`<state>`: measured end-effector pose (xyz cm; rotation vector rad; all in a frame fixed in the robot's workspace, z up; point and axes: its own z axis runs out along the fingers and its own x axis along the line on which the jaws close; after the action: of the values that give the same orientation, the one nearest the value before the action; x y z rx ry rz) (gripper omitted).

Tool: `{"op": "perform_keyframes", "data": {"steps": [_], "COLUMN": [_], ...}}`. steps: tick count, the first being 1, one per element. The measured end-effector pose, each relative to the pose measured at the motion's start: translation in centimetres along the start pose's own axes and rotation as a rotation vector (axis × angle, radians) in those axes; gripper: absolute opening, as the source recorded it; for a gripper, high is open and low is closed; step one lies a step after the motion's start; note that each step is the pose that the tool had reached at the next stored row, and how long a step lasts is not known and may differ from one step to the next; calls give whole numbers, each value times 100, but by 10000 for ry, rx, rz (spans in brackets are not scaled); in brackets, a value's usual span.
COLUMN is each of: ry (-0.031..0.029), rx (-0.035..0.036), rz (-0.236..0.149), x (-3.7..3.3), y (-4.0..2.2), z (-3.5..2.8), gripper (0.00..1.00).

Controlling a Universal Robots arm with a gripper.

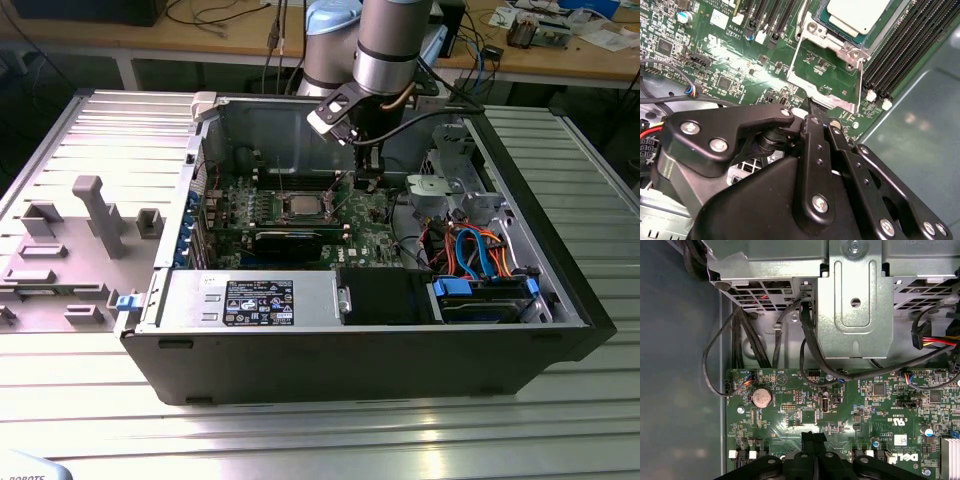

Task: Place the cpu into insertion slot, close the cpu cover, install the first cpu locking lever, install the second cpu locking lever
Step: 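Close the cpu cover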

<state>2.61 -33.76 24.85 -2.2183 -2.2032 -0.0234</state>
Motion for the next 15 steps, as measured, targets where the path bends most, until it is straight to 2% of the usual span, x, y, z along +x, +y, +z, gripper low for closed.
{"op": "perform_keyframes", "data": {"steps": [15], "ry": [0], "rx": [1], "rz": [-49], "x": [-1], "y": [-8], "z": [0], "gripper": [11]}}
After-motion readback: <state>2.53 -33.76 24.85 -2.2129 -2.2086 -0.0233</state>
